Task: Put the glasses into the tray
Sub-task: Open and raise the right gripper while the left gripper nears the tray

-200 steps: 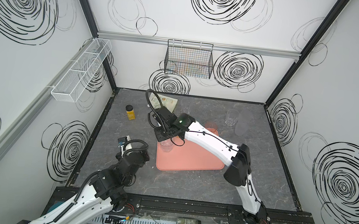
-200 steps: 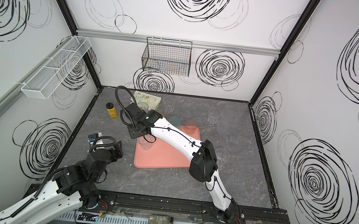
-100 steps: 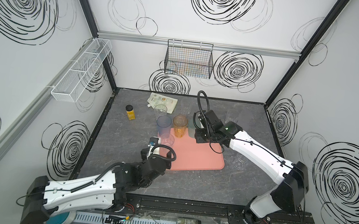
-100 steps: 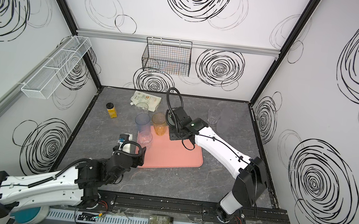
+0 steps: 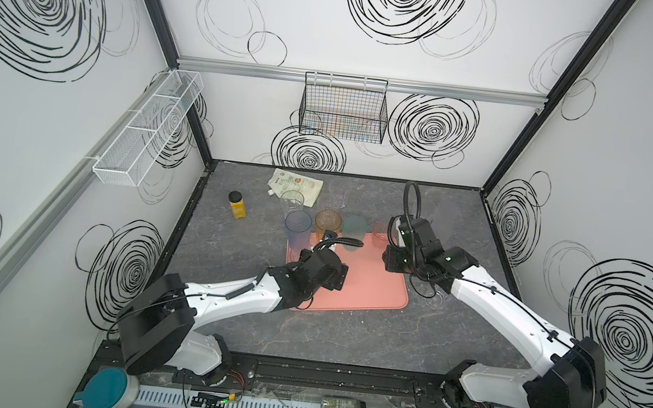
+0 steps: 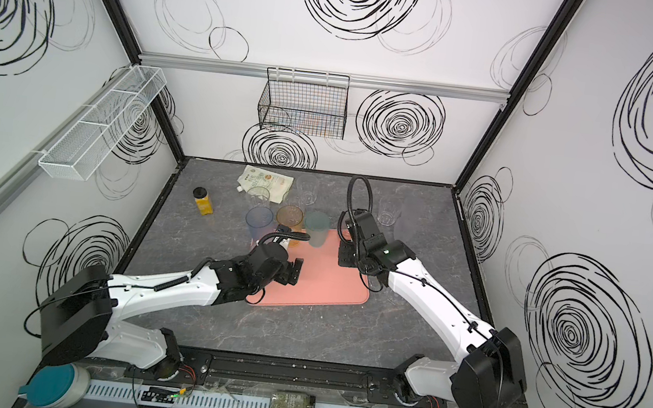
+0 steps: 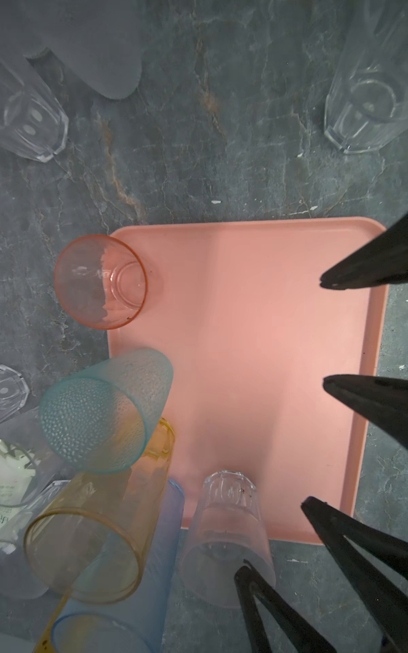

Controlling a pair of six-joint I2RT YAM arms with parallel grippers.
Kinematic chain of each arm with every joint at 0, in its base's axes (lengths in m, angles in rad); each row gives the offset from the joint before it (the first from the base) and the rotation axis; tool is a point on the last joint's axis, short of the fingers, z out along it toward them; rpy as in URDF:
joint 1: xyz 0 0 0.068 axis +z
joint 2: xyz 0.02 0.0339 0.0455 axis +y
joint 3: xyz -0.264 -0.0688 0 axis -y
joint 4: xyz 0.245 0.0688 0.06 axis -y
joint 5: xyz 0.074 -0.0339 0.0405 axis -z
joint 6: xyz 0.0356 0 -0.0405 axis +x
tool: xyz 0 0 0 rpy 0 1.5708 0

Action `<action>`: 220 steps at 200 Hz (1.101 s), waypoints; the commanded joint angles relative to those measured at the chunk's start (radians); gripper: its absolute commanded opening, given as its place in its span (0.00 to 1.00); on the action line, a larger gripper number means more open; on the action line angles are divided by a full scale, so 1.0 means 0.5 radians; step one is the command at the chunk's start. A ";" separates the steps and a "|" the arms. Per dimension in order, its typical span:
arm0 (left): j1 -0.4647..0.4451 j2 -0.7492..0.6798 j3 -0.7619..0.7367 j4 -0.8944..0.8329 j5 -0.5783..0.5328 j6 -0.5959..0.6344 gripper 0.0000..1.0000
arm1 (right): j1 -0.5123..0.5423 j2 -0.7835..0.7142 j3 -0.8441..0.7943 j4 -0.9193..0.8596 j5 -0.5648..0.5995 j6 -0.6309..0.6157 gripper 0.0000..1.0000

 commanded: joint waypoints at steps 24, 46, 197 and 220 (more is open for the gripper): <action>0.067 0.088 0.035 0.058 0.038 0.124 0.93 | 0.000 0.028 -0.028 0.034 -0.024 0.043 0.44; 0.102 0.068 0.012 0.042 0.024 0.129 0.92 | 0.000 0.072 -0.013 0.028 -0.048 0.043 0.44; 0.213 -0.223 -0.158 -0.157 -0.171 0.187 0.73 | 0.039 0.164 -0.031 0.077 -0.068 0.064 0.44; 0.256 -0.257 -0.192 -0.167 -0.171 0.198 0.70 | 0.054 0.176 -0.023 0.084 -0.068 0.067 0.44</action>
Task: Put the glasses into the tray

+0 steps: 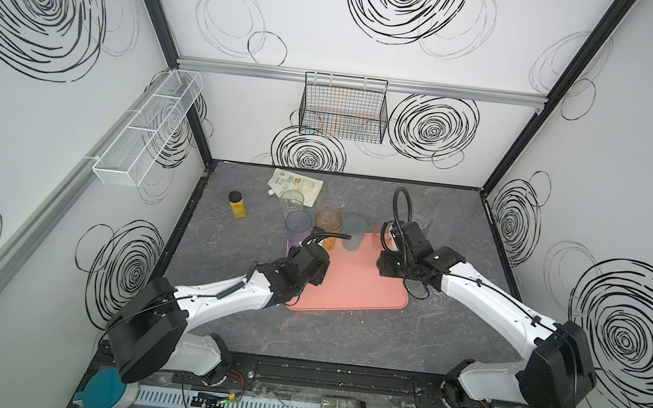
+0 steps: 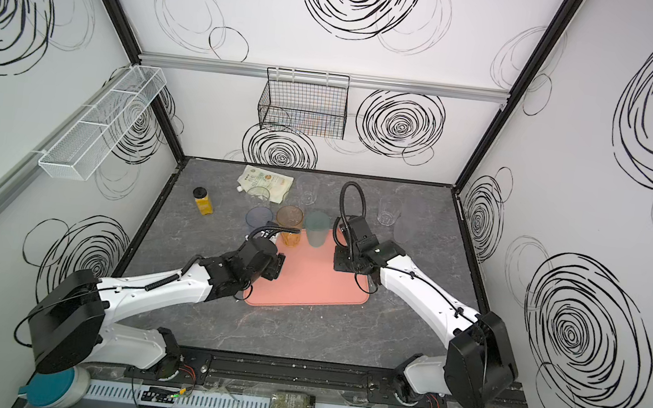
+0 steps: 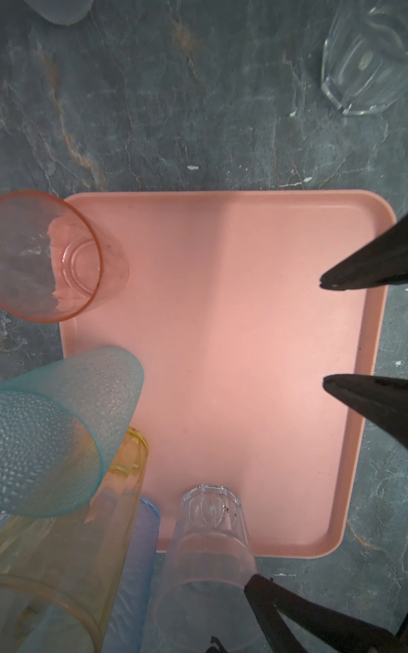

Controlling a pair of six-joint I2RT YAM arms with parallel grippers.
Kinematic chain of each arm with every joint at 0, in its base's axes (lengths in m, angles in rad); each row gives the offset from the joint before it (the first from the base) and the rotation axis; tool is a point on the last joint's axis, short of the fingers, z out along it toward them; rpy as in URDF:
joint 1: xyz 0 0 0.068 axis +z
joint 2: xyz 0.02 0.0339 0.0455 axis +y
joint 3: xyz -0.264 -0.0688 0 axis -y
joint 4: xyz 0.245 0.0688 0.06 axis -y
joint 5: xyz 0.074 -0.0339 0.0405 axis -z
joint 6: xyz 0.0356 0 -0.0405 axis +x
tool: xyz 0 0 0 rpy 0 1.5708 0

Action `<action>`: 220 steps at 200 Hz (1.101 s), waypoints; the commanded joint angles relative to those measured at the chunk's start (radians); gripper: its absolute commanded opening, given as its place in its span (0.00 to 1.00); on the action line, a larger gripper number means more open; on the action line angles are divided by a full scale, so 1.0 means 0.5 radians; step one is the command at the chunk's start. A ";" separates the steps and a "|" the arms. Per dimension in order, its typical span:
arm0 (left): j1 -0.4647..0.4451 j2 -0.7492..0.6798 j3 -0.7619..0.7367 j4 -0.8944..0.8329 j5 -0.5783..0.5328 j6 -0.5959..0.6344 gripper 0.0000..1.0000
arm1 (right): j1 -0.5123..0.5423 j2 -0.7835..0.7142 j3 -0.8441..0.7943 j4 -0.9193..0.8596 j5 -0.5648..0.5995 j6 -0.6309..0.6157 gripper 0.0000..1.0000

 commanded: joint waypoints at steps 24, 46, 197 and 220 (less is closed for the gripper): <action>0.059 -0.082 -0.055 -0.032 -0.061 0.030 0.67 | 0.031 0.033 -0.006 0.026 0.026 0.024 0.44; 0.063 -0.089 -0.053 -0.044 -0.065 0.025 0.65 | 0.033 0.037 -0.011 0.032 0.023 0.029 0.44; -0.245 0.032 0.256 0.066 0.193 -0.144 0.61 | 0.085 0.134 -0.004 0.099 0.007 0.064 0.43; -0.235 0.242 0.327 0.137 0.205 -0.123 0.61 | 0.074 0.116 -0.003 0.065 0.042 0.061 0.43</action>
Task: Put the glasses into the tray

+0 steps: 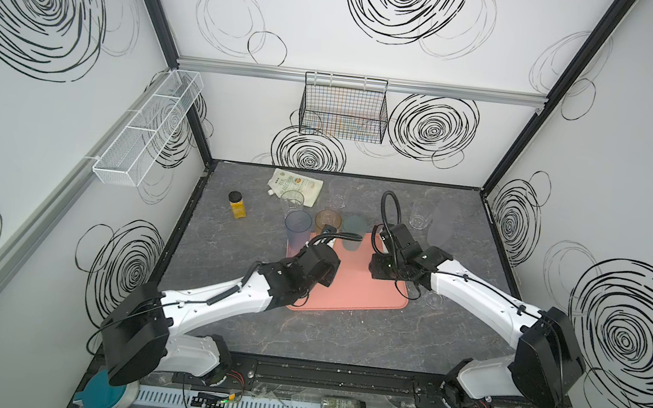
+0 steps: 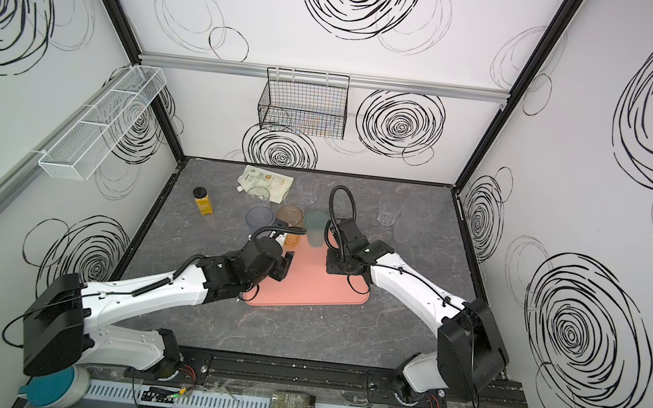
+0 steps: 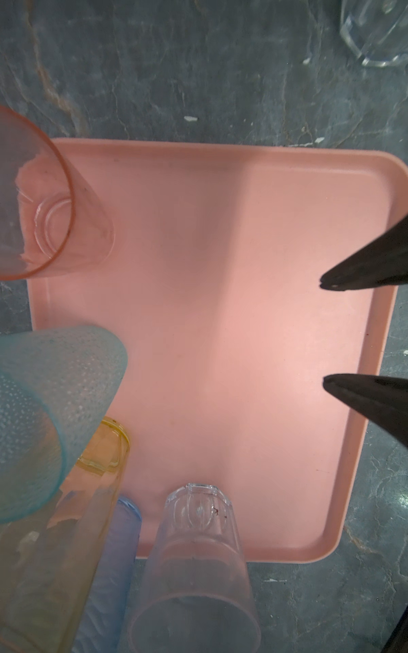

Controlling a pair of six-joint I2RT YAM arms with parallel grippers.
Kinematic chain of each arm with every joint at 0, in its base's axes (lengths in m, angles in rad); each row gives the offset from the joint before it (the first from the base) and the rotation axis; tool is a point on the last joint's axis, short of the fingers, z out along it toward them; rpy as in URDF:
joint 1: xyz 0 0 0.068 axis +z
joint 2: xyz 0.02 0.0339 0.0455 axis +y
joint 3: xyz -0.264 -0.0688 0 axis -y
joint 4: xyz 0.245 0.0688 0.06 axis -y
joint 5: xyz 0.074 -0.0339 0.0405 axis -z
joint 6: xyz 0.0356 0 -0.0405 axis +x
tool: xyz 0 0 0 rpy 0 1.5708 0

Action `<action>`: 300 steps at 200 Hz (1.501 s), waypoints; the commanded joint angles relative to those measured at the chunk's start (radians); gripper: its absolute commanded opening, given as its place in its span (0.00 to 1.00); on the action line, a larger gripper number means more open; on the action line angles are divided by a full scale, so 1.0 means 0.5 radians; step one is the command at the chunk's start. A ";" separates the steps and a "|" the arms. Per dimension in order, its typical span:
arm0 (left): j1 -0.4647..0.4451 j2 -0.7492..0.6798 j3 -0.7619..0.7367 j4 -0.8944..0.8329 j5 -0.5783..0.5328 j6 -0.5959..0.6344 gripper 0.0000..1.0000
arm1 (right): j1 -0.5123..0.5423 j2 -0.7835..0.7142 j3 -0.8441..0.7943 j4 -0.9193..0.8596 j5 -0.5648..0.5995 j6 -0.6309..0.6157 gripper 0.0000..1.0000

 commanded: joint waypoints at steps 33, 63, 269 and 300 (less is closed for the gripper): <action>0.123 0.337 0.080 0.245 0.147 0.000 0.60 | -0.025 -0.066 -0.053 -0.018 0.067 0.023 0.43; 0.206 0.383 0.051 0.241 0.109 0.043 0.60 | -0.030 -0.061 -0.077 0.006 0.043 0.026 0.43; -0.149 -0.415 -0.273 0.191 0.044 -0.192 0.82 | -0.422 -0.319 0.054 -0.526 0.408 -0.104 0.45; -0.357 -0.690 -0.503 0.135 -0.305 -0.289 0.89 | -0.502 -0.476 -0.084 -0.613 0.516 -0.080 0.45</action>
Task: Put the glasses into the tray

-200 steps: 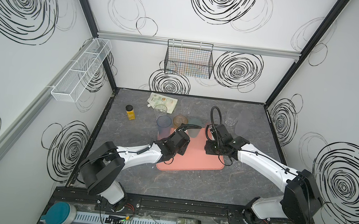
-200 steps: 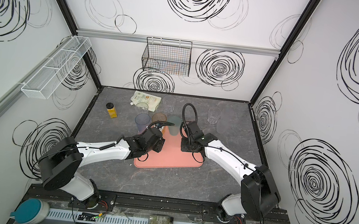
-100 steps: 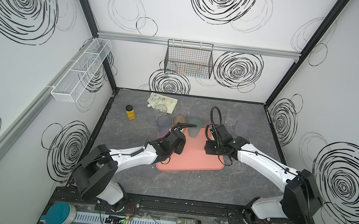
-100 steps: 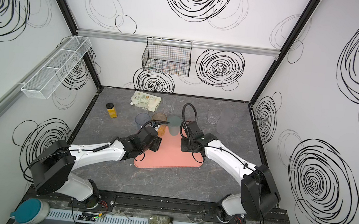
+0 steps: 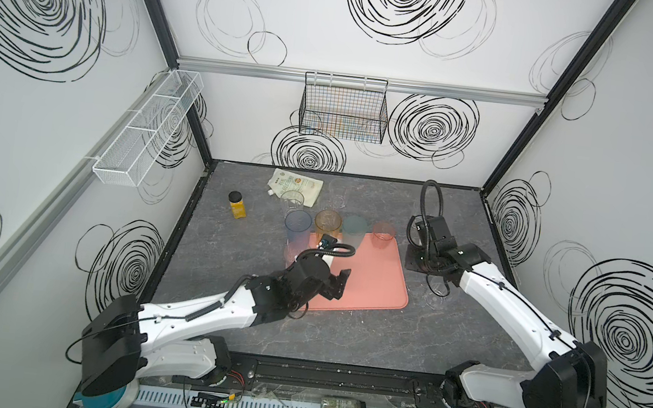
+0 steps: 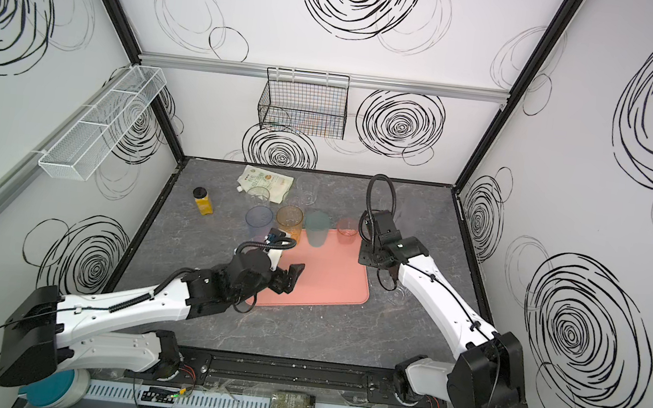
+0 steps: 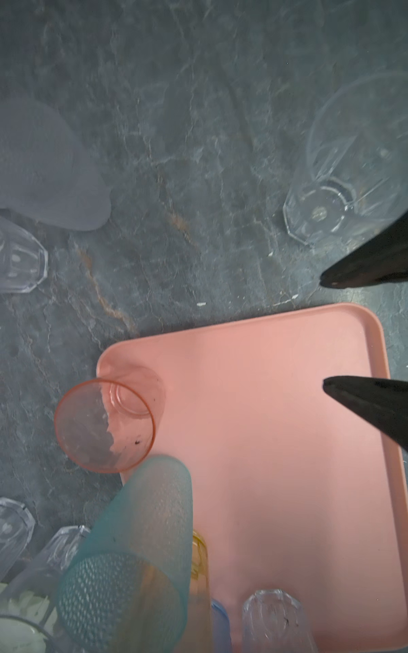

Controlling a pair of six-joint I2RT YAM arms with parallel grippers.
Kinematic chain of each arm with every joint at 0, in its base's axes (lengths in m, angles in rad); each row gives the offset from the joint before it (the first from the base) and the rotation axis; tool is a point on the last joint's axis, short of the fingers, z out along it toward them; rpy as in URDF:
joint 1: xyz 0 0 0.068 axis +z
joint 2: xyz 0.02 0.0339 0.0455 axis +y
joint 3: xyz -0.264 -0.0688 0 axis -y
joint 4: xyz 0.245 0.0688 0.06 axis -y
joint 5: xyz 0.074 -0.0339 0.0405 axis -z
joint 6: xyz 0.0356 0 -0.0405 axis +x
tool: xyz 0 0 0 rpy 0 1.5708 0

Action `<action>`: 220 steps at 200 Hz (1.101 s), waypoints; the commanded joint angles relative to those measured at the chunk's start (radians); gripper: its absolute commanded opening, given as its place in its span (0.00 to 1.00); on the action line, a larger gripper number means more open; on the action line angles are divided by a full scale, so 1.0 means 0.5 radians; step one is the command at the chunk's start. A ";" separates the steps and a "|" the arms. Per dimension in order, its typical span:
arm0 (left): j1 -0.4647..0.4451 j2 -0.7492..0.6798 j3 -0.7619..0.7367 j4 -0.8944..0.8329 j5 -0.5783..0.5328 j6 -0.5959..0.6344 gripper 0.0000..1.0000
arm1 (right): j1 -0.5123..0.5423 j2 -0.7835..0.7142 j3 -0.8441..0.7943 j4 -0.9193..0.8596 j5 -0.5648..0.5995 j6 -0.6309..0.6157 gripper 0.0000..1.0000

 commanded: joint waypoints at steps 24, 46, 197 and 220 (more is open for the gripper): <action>-0.107 -0.347 -0.262 -0.143 -0.483 -0.143 0.93 | -0.117 -0.217 -0.264 -0.176 0.201 0.053 0.40; -0.063 -0.524 -0.354 -0.170 -0.540 -0.119 0.96 | -0.155 -0.250 -0.345 -0.114 0.195 0.046 0.38; 0.295 -0.737 -0.562 -0.157 -0.339 -0.151 0.97 | -0.309 -0.094 -0.251 -0.046 0.116 -0.030 0.26; 0.295 -0.699 -0.537 -0.131 -0.329 -0.174 0.96 | -0.308 -0.159 -0.254 -0.054 0.007 -0.069 0.34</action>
